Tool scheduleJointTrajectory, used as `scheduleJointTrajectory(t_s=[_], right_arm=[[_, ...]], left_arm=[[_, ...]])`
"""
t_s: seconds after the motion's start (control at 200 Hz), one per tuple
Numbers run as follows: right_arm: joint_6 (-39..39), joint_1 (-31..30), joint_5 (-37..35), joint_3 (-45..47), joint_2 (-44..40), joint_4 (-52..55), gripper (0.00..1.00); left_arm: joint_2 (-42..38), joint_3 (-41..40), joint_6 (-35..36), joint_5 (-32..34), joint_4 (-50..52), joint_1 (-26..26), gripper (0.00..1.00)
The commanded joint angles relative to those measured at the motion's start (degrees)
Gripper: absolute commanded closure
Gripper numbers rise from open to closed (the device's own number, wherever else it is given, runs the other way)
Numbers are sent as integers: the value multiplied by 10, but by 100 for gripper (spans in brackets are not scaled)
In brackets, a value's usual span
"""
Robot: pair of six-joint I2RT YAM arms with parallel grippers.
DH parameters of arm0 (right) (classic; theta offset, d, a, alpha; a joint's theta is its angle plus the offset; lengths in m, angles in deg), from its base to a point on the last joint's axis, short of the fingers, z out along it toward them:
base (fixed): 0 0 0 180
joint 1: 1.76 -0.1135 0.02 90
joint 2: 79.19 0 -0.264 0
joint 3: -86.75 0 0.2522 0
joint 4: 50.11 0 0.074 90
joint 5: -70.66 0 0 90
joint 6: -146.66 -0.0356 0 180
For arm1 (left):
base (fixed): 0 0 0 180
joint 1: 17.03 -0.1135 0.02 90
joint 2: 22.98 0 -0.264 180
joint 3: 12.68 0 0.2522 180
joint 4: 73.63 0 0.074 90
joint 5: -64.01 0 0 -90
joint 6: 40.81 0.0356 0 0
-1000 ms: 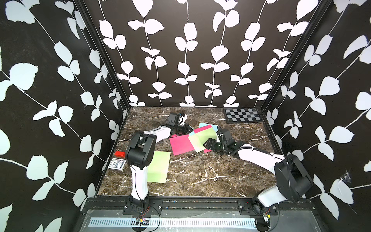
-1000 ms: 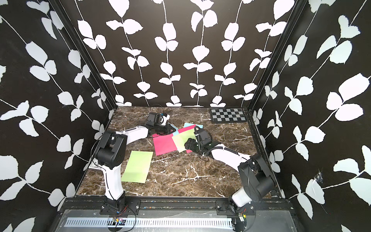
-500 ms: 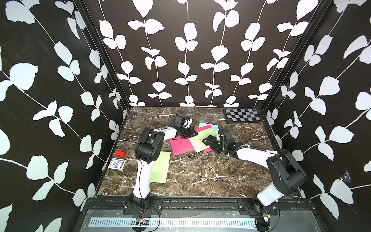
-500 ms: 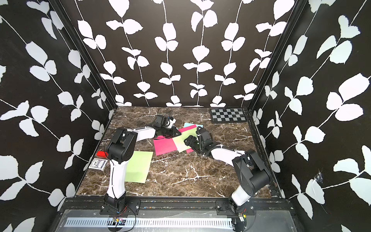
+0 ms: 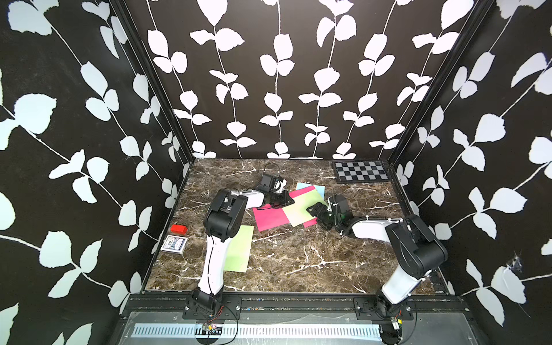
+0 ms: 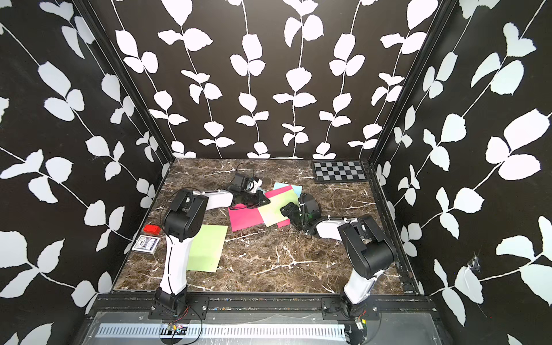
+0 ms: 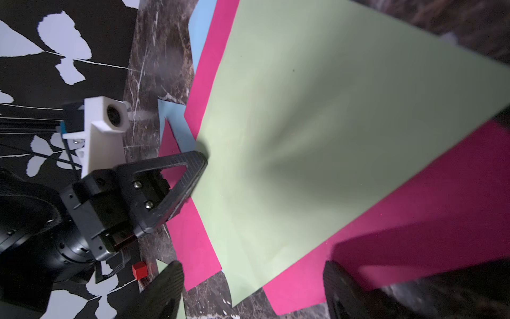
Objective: Sort the scattered colored papers by color
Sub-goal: Pick up the colored paper from the center of the board.
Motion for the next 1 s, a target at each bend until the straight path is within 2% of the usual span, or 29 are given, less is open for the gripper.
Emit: scheduleJointTrajectory(t_s=[0.0, 0.15, 0.44, 0.82, 0.995], right_arm=[[-22, 4, 6, 6, 6, -35, 21], [-45, 11, 19, 16, 17, -63, 20], [-144, 15, 43, 66, 43, -204, 21], [-226, 17, 56, 104, 67, -316, 20], [-230, 16, 59, 122, 42, -312, 20]], left_arm=[[5, 4, 0, 0, 1, 4, 87], [6, -3, -4, -1, -5, 4, 87], [8, -1, -2, 2, -1, 5, 87], [9, -4, 1, 4, 5, 4, 88], [9, -2, 2, 6, 5, 4, 88]])
